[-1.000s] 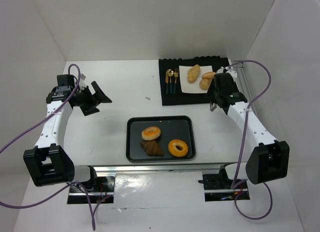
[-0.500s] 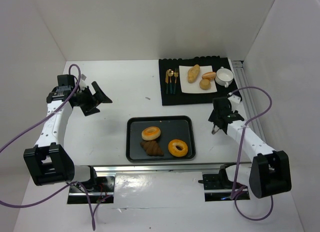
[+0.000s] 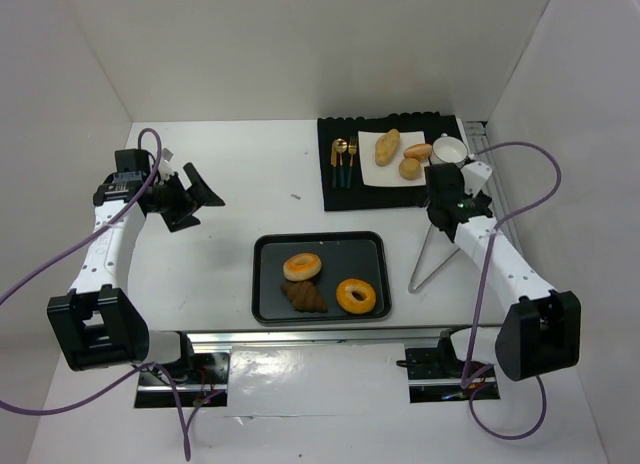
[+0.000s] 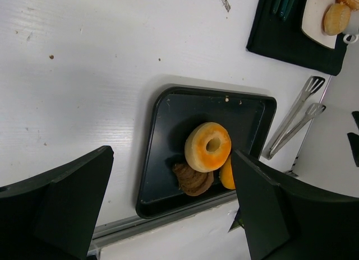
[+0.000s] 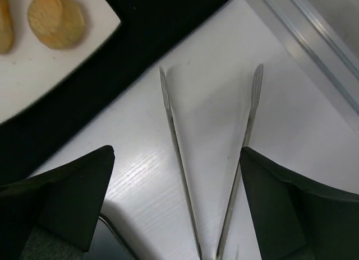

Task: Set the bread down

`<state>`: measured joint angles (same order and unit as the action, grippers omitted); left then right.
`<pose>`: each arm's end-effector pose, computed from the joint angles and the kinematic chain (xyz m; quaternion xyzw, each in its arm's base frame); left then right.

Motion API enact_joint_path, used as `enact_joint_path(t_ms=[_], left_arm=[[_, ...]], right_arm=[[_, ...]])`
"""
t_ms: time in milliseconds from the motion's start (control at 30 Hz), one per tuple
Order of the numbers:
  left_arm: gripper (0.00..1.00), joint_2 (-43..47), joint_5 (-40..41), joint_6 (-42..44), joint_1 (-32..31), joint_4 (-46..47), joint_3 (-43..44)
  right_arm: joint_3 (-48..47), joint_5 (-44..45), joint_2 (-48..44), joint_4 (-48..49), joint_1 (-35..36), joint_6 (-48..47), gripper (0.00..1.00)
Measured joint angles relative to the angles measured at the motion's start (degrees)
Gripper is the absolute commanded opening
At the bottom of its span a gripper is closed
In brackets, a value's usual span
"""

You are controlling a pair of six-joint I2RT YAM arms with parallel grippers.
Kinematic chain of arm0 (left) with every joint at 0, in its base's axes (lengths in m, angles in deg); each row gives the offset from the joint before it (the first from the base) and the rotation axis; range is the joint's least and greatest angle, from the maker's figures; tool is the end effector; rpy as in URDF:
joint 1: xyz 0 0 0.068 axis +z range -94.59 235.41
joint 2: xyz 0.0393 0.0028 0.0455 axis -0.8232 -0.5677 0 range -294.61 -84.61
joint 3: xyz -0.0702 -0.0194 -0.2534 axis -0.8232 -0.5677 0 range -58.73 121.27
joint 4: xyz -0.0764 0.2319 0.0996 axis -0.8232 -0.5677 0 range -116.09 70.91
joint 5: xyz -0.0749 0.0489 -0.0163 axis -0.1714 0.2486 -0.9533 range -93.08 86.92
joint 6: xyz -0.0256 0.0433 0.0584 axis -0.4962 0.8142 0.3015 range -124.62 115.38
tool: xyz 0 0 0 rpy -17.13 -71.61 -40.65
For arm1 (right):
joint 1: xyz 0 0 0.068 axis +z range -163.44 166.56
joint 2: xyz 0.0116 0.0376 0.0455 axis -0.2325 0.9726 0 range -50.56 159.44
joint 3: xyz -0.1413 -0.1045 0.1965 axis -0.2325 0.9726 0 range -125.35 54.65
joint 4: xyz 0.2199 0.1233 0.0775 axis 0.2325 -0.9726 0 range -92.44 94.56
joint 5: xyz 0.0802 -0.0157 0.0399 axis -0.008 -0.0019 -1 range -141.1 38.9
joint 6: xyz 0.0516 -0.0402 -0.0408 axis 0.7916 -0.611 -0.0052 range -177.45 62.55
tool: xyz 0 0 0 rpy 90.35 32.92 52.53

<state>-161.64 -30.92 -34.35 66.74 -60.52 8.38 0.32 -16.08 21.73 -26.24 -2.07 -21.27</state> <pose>0.2995 0.0288 0.2749 -0.2467 0.8857 -0.2754 0.2807 0.2826 0.0184 0.2407 0.2952 0.8490 -0.1223 0.4209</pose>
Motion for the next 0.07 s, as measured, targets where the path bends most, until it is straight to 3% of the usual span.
enact_joint_path(t_ms=[67], left_arm=[[1.0,0.0,0.0,0.0,0.0,0.0,0.0]], right_arm=[[-1.3,0.8,-0.7,-0.2,0.0,0.0,1.0]])
